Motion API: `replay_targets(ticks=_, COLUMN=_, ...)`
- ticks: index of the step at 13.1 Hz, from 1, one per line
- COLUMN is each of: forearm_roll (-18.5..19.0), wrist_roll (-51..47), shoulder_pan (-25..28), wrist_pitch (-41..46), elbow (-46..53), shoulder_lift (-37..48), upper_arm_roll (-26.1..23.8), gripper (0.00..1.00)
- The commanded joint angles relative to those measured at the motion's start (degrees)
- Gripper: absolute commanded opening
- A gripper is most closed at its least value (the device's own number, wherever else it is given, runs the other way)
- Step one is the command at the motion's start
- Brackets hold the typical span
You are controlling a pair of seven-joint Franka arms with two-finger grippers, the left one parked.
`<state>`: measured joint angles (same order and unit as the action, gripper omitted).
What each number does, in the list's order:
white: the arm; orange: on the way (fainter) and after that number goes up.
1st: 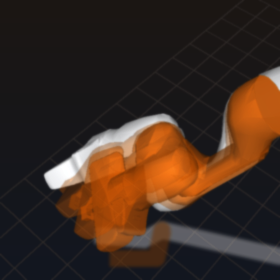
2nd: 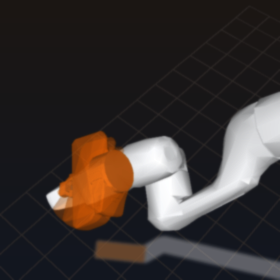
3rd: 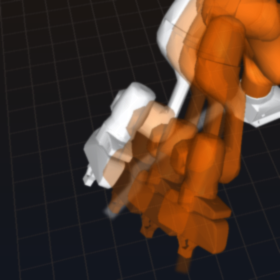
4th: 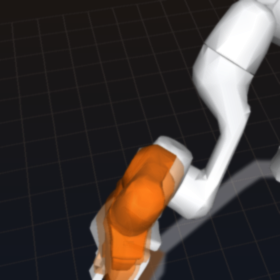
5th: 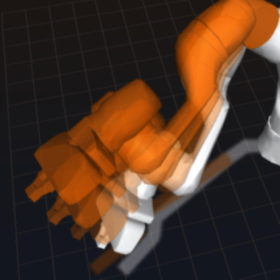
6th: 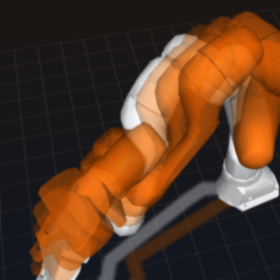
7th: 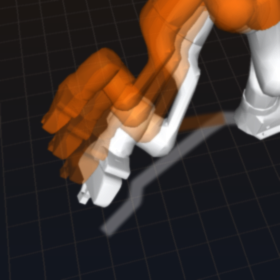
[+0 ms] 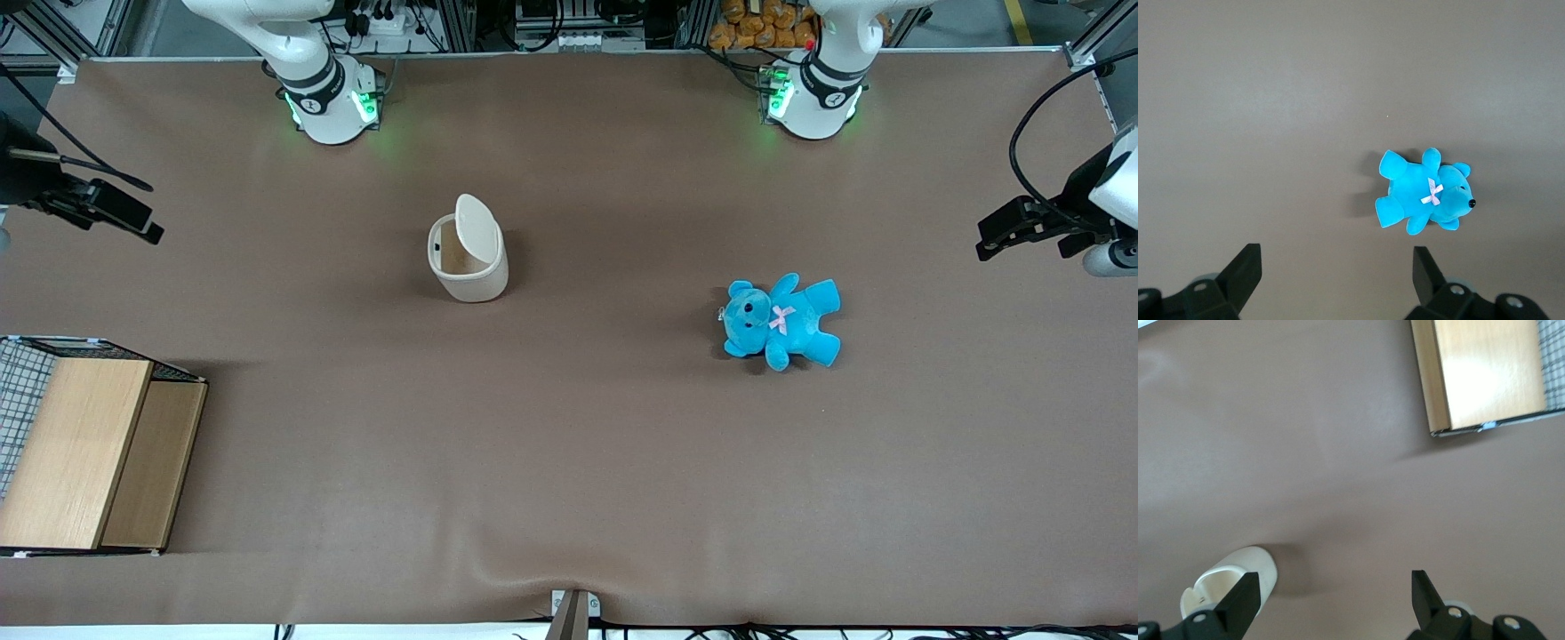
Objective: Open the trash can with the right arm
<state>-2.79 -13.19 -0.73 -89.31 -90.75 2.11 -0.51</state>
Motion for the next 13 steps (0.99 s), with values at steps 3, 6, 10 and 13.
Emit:
replay_targets(ticks=3, forearm_roll=1.2, wrist_roll=2.0, shoulder_pan=-0.8, wrist_pitch=-1.6, elbow=-0.2, shoulder_lift=0.4, upper_arm_roll=0.0, gripper=1.00)
replay_targets(ticks=6, forearm_roll=0.9, wrist_roll=4.5, shoulder_pan=-0.7, wrist_pitch=-1.6, elbow=-0.2, shoulder_lift=0.4, upper_arm_roll=1.7, gripper=1.00)
replay_targets(ticks=10, forearm_roll=0.9, wrist_roll=5.4, shoulder_pan=-0.7, wrist_pitch=-0.9, elbow=-0.4, shoulder_lift=1.3, upper_arm_roll=1.9, gripper=1.00)
replay_targets(ticks=13, forearm_roll=0.9, wrist_roll=5.4, shoulder_pan=-0.7, wrist_pitch=-0.9, elbow=-0.4, shoulder_lift=1.2, upper_arm_roll=2.0, gripper=1.00)
